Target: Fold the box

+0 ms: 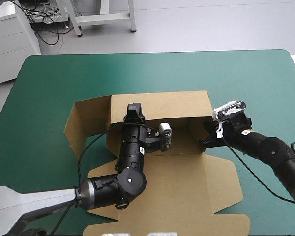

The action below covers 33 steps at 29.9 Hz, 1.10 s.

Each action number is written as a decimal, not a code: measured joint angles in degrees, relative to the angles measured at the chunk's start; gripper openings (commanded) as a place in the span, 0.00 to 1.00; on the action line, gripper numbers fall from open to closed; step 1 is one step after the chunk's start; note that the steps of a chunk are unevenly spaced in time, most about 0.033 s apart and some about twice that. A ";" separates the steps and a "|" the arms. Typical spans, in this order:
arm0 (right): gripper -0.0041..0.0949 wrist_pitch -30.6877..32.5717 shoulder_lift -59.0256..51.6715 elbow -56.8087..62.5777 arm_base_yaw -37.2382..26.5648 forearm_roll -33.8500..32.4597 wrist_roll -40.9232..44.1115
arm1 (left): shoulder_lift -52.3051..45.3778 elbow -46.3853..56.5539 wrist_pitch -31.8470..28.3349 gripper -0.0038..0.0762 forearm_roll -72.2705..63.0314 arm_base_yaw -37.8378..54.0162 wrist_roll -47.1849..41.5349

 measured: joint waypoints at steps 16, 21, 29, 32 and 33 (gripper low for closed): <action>0.02 -0.68 0.05 0.01 0.46 -0.18 0.00 | 0.00 0.00 -2.91 0.52 0.69 -0.05 -1.05; 0.02 -3.05 0.05 0.01 0.46 -0.25 -0.01 | 0.00 0.00 -3.07 0.60 1.30 -0.05 -3.64; 0.02 -7.97 3.84 -0.43 0.53 0.06 1.11 | 0.00 -0.05 -0.85 0.60 1.27 -1.12 -4.10; 0.02 -9.07 7.29 -1.89 0.57 0.25 1.44 | 0.00 -0.05 -0.14 0.60 1.27 -2.86 -4.10; 0.02 -9.40 8.23 -2.41 0.64 0.25 1.44 | 0.00 -0.05 0.08 0.60 1.27 -3.41 -4.10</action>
